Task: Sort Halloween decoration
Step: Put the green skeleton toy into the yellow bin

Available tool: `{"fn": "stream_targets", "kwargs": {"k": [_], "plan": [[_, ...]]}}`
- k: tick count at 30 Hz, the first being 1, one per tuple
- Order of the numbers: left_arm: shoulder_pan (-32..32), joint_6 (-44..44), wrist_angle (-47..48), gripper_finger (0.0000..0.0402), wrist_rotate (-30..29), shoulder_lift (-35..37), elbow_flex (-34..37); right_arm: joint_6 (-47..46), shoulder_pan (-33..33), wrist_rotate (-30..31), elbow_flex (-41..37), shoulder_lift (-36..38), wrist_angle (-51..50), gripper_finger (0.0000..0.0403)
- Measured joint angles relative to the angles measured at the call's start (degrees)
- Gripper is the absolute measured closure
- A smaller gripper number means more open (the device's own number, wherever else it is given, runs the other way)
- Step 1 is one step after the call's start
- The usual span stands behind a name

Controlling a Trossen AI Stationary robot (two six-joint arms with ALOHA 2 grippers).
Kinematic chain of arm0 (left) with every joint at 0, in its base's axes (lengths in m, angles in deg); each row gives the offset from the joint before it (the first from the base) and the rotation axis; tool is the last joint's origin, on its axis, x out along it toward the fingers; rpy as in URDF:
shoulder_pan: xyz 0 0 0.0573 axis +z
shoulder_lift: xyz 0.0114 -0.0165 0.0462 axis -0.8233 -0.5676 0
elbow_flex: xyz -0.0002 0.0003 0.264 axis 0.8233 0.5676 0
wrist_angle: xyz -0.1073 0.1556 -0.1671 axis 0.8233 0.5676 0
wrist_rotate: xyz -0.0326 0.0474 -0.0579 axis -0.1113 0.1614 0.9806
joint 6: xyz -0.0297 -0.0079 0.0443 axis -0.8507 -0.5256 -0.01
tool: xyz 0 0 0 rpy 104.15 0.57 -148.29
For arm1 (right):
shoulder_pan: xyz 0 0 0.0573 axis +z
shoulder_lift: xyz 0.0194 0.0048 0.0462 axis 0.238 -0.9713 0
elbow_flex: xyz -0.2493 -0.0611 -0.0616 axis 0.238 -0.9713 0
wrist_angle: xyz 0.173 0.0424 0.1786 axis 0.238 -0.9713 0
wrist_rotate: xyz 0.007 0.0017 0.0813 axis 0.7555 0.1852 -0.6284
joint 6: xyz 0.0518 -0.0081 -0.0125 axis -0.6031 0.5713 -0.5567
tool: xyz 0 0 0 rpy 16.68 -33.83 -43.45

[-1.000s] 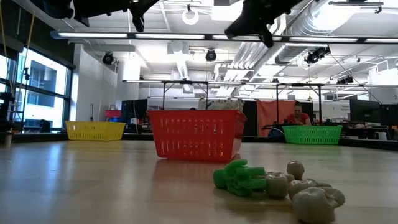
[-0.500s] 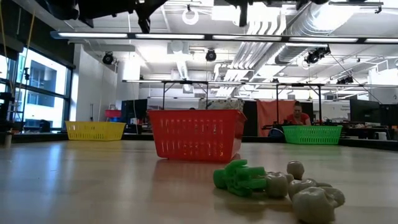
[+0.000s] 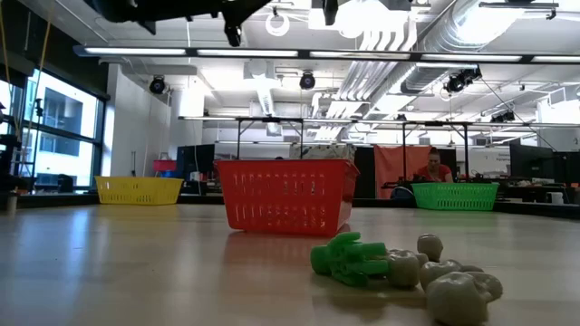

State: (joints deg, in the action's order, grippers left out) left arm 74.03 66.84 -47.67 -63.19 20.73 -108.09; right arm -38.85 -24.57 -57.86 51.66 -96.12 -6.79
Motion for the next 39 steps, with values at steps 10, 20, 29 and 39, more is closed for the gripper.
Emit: {"fn": "stream_targets", "kwargs": {"k": [10,20,29,39], "plan": [[0.04,4.05,5.82,0.0204,-0.77,-1.05,-2.98,-0.25,-0.03,1.28,0.2,-0.31,-0.21,0.0398],[-0.26,5.49,5.97,0.0201,-2.23,-1.05,-2.98,0.34,-0.08,1.58,0.2,-0.29,-0.22,0.0398],[-0.28,5.56,4.8,0.0201,-2.41,-1.06,-2.98,0.75,-0.08,3.34,0.2,-0.63,-0.3,0.0398],[-0.84,5.56,4.05,0.0201,-2.6,-1.43,-3.02,0.64,-0.06,3.24,0.21,-1.16,0.5,0.0398]]}}
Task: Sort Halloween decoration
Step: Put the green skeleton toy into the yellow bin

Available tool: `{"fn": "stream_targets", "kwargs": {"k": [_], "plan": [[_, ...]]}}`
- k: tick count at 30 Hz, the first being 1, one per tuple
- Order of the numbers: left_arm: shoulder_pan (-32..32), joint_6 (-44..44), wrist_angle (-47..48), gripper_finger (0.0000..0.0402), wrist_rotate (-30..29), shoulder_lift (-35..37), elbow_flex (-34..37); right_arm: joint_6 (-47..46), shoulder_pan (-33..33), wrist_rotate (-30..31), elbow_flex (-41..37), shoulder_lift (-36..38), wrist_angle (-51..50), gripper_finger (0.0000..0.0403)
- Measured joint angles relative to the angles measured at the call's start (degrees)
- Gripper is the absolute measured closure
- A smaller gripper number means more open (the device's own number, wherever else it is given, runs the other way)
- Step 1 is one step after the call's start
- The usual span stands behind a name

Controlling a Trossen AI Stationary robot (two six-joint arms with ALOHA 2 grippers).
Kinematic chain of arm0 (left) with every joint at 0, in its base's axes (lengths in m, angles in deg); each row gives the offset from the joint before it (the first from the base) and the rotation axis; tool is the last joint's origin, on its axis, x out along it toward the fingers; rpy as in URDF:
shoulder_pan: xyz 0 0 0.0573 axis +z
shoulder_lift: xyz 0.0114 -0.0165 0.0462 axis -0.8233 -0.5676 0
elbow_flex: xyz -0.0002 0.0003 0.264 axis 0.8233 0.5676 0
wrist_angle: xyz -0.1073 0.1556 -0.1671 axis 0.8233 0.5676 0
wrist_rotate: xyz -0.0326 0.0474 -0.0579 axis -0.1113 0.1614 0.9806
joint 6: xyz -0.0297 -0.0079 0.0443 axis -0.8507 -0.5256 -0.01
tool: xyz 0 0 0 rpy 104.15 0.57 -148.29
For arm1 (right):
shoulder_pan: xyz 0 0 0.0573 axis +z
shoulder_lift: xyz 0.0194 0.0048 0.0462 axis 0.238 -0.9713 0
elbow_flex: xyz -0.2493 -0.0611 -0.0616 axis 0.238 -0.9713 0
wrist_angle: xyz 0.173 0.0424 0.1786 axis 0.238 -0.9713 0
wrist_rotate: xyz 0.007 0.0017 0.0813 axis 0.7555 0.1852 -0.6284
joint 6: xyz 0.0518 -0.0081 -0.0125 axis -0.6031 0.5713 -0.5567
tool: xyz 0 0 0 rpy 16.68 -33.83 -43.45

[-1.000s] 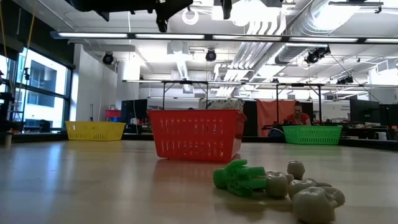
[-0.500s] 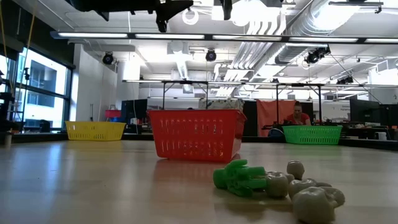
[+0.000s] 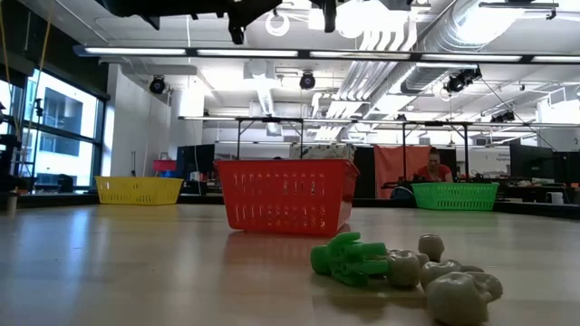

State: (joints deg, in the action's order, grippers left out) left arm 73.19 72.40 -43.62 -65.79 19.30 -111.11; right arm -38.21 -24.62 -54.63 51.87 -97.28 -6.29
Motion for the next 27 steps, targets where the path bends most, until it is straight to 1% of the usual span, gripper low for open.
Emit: {"fn": "stream_targets", "kwargs": {"k": [7,11,19,22,27], "plan": [[-0.62,-0.08,-1.2,0.0202,-0.34,-2.17,0.0,0.02,0.0,-0.15,-0.01,0.02,0.32,0.0398],[-0.57,-0.15,-2.81,0.0202,-1.07,-2.26,0.0,0.01,0.0,-0.15,-0.01,0.02,-0.63,0.0398],[-0.58,-0.12,-1.1,0.0203,-0.81,-2.25,-1.62,0.02,0.0,-0.15,-0.01,0.02,-0.96,0.0398],[-0.58,-0.15,-0.84,0.0215,-0.8,-2.28,-1.62,0.02,0.0,-0.15,0.01,0.02,-0.92,0.0398],[-0.6,-0.17,0.94,0.0256,-0.66,-2.27,-1.62,0.0,0.0,-0.15,0.0,0.02,-0.76,0.0398]]}}
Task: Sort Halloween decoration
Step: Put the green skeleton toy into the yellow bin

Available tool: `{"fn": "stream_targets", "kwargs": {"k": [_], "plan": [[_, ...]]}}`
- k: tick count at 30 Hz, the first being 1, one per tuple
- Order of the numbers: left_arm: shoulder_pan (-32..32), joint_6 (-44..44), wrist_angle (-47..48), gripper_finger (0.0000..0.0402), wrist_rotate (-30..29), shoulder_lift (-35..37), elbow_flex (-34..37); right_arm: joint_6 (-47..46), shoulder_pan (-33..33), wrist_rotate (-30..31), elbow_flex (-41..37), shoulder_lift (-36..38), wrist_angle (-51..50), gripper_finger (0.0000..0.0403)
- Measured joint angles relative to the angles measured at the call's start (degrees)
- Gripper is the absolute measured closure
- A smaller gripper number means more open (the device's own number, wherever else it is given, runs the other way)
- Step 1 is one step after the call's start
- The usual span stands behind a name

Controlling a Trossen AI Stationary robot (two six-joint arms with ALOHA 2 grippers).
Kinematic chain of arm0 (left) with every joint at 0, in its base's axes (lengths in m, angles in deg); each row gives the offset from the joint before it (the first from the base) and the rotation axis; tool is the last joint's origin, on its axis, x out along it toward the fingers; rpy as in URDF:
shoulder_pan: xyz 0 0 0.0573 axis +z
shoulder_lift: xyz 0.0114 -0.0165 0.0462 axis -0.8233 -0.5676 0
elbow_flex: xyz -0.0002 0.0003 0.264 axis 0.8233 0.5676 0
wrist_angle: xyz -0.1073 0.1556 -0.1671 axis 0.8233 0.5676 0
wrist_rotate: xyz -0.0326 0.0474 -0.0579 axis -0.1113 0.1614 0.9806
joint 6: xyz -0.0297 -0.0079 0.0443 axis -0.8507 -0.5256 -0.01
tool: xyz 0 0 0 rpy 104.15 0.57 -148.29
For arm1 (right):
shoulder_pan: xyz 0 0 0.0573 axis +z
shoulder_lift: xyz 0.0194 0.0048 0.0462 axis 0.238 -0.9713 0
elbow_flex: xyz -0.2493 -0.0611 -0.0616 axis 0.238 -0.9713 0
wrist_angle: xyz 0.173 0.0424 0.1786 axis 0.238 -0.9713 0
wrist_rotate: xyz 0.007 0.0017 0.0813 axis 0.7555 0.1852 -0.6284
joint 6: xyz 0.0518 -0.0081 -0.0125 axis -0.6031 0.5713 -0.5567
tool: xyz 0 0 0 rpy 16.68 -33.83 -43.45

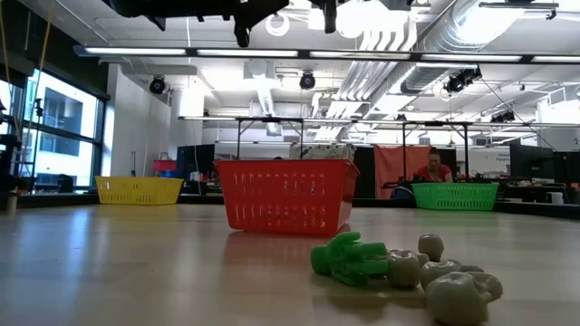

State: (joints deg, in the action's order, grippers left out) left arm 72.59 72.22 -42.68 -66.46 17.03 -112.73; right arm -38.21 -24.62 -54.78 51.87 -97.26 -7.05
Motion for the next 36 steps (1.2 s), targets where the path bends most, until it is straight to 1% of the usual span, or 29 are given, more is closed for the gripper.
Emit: {"fn": "stream_targets", "kwargs": {"k": [10,16,18,22,24,27,32,36], "plan": [[-0.02,0.07,-0.58,0.0327,-0.37,0.01,0.0,-0.22,0.02,0.06,-0.01,0.02,-0.16,0.0397],[0.07,0.07,-0.23,0.0381,-0.38,0.01,0.0,-0.49,0.0,0.07,0.0,0.03,-0.5,0.0382],[0.23,-0.11,0.52,0.0392,-0.38,0.03,0.0,-1.21,0.01,0.06,-0.01,0.04,-0.76,0.0372],[1.14,-0.87,2.71,0.0393,-0.17,0.09,-0.07,-2.78,-0.02,0.41,-0.07,0.45,-1.33,0.0339],[1.83,-0.88,4.59,0.0394,-0.07,0.55,-0.05,-4.04,-0.44,0.37,-0.08,1.3,-1.24,0.0314],[3.66,-0.31,8.19,0.0397,-0.47,2.03,-0.01,-3.16,-1.09,1.38,-0.04,3.64,-1.01,0.0271],[7.5,1.51,14.75,0.0398,-0.43,7.71,0.02,1.69,-2.98,4.47,-0.01,7.85,-4.0,0.0213],[8.45,4.38,17.77,0.0399,-0.39,13.06,0.02,2.29,-4.22,4.39,0.01,10.4,-8.13,0.0191]]}}
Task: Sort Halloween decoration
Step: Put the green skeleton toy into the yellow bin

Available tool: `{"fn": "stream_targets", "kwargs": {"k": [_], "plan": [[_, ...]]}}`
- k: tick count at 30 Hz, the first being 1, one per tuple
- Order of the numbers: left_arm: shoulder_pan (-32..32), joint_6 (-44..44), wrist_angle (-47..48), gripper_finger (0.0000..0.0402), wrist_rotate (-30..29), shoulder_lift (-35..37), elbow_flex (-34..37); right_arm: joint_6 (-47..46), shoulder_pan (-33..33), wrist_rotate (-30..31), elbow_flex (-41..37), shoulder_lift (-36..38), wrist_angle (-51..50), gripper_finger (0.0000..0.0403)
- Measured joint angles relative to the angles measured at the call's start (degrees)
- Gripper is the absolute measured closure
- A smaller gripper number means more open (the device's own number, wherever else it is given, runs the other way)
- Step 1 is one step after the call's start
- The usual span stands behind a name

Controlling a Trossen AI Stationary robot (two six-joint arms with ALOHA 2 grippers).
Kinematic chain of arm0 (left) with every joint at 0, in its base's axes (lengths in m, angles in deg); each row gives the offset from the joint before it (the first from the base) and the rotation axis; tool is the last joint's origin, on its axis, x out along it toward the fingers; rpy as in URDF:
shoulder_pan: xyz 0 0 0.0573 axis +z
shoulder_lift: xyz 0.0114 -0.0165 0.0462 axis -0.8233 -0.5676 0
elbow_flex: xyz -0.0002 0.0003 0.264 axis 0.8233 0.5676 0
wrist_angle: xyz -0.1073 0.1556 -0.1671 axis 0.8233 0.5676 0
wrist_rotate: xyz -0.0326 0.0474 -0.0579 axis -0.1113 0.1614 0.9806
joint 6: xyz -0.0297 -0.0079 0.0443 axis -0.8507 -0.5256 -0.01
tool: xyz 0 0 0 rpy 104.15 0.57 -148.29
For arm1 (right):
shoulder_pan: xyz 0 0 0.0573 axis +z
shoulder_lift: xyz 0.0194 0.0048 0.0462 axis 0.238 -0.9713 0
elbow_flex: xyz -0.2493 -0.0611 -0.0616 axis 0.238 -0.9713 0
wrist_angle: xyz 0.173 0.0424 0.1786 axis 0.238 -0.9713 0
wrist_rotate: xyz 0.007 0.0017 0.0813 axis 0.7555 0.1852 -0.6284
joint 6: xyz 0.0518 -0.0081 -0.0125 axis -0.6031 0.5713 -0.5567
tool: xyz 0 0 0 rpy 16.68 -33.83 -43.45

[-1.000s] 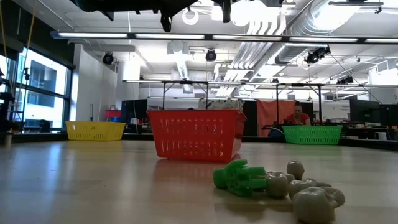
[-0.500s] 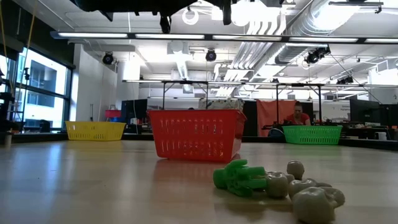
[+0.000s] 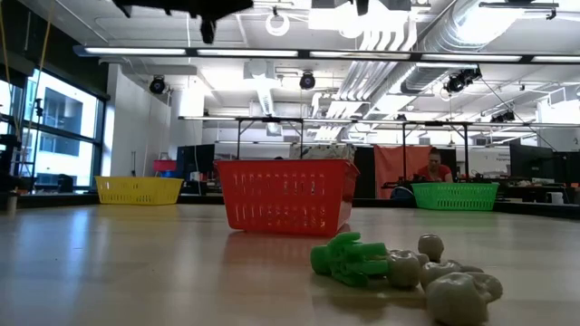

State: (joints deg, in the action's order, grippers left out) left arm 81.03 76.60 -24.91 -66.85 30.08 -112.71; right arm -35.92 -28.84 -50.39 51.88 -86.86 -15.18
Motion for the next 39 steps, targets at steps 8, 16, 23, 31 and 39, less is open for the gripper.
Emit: {"fn": "stream_targets", "kwargs": {"k": [8,16,23,31,39], "plan": [[-3.74,0.76,0.12,0.0398,-0.79,5.36,0.0,1.89,-0.18,-4.63,-0.02,0.6,-6.29,0.0187],[-5.43,1.24,0.17,0.0398,-6.66,5.27,0.0,2.8,-0.44,-4.87,-0.02,0.6,-6.41,0.0187],[-0.88,-6.87,8.17,0.0398,-19.06,3.2,-3.3,2.83,-1.18,-3.92,-0.02,0.6,-7.41,0.0187],[17.0,-2.07,50.85,0.0398,-25.23,-12.21,-24.63,4.53,-1.45,-3.4,-0.02,0.56,-9.78,0.0187],[29.27,-8.34,61.26,0.0396,-31.34,-29.1,-27.02,4.43,-1.45,-3.41,-0.02,0.55,-11.37,0.0187]]}}
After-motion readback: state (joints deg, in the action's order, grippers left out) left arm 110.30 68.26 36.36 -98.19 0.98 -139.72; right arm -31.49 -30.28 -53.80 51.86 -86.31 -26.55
